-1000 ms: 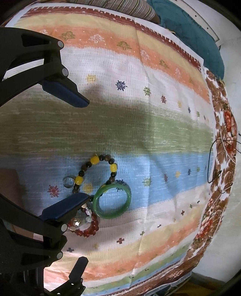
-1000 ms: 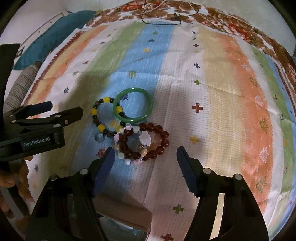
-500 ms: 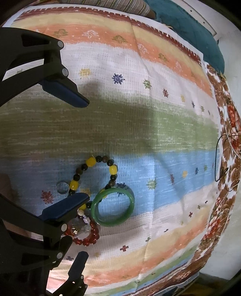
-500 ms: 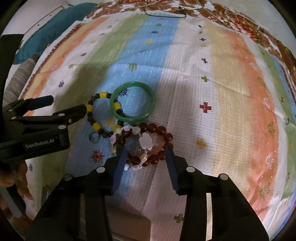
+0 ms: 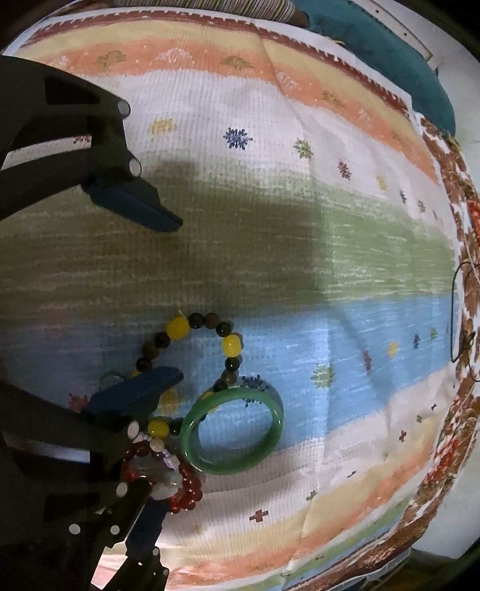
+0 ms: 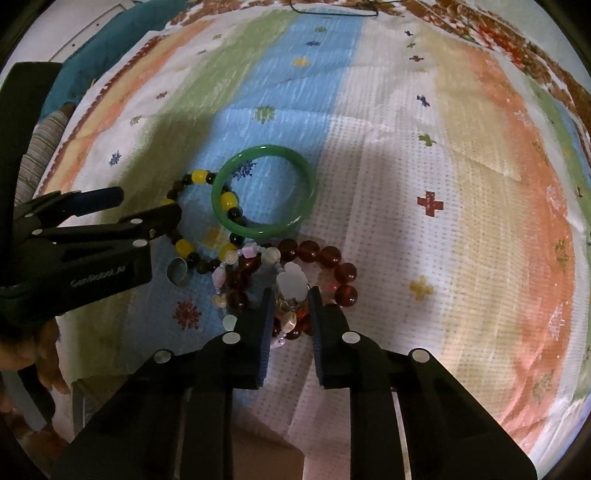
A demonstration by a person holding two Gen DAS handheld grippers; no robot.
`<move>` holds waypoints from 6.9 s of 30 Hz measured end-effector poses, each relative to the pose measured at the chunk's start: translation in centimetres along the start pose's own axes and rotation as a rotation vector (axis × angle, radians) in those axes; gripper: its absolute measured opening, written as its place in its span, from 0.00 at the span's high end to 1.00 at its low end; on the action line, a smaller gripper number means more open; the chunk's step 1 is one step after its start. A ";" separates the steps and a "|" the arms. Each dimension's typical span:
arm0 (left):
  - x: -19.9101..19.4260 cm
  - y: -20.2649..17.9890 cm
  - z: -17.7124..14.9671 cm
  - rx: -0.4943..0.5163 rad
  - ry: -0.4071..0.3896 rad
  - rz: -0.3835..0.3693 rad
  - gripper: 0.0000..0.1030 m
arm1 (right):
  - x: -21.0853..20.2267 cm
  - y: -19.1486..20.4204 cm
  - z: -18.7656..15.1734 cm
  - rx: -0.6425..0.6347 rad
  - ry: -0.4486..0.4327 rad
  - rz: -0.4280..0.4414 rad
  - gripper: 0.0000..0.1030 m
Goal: Organize jewelry
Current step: 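Grasp the yellow-and-black bead bracelet with the left tool while the right tool grasps the white pendant bracelet, then lift both held bracelets and carry them toward the tin box, then lower both bracelets into the tin box and open both tools, then move both open tools over the green jade bangle and red bead bracelet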
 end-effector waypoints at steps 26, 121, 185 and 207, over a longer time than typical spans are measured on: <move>-3.7 0.3 1.1 0.018 -0.060 -0.043 0.89 | -3.7 1.4 1.0 -0.030 -0.097 0.031 0.85; -20.3 -6.3 -7.1 0.146 -0.364 -0.142 0.89 | -16.9 2.6 -7.9 -0.013 -0.360 0.032 0.85; -14.6 -3.5 -5.2 0.032 -0.248 -0.081 0.31 | -13.0 -1.5 -6.2 0.072 -0.269 -0.024 0.31; -9.7 -2.2 -2.1 -0.024 -0.169 -0.077 0.30 | -9.1 -2.2 -3.7 0.062 -0.206 -0.064 0.29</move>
Point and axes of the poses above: each gripper's, at about its wrist camera, not at the fingertips, and x roughly the way its jaws point, y to its left, z to its top, the point moved 5 cm from there along x, roughly the way its jaws point, and after that the axes turned 2 degrees about x, right-handed, at the moved point
